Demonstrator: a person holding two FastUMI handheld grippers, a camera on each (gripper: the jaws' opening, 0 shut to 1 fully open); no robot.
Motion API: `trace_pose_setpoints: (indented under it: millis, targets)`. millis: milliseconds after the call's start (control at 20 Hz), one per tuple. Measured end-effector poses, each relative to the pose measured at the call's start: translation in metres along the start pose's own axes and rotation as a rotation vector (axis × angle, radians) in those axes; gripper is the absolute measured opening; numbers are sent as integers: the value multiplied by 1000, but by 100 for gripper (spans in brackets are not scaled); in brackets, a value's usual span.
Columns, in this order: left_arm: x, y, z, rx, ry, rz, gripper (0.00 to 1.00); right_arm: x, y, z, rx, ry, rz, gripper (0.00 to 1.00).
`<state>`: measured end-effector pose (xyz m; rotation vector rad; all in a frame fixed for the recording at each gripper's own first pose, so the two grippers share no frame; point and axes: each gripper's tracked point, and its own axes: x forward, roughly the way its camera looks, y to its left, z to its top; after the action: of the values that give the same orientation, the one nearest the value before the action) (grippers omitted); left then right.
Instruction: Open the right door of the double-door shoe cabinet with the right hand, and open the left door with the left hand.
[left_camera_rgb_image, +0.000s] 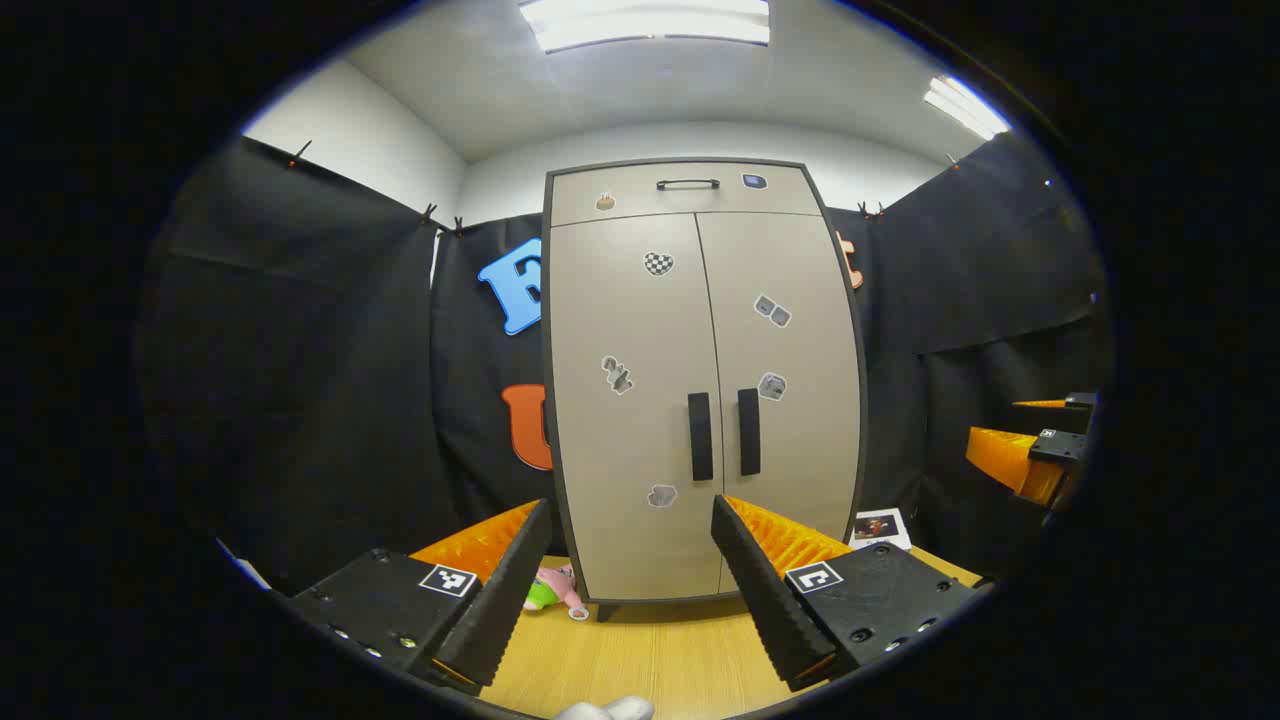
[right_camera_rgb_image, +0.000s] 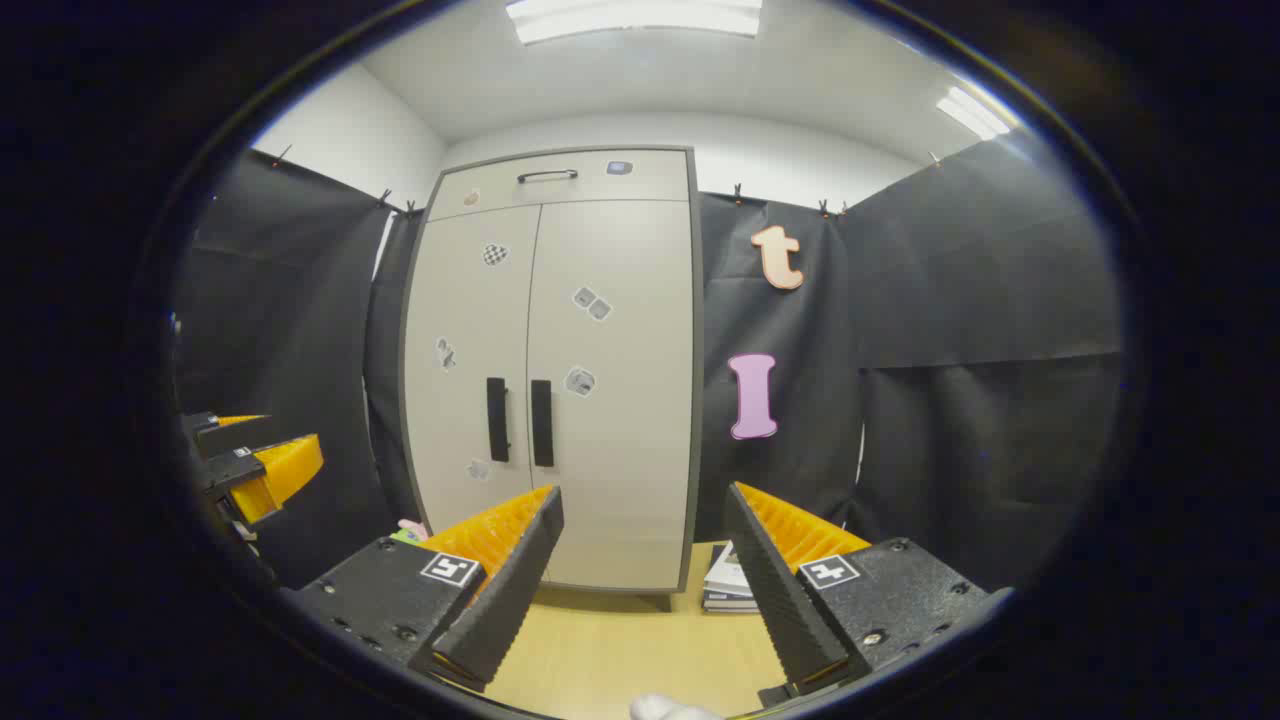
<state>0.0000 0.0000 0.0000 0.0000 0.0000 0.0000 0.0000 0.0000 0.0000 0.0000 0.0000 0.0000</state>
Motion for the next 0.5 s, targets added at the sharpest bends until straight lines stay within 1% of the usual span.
trace_pose_setpoints:
  millis: [150, 500]
  targets:
    - [0, 4, 3, -1, -6, 4, 96, -1, 3, 0, 0, 1, 6, 100]
    - [-3, 2, 6, -2, -17, -14, 96, -4, 3, 0, -6, -1, -6, 100]
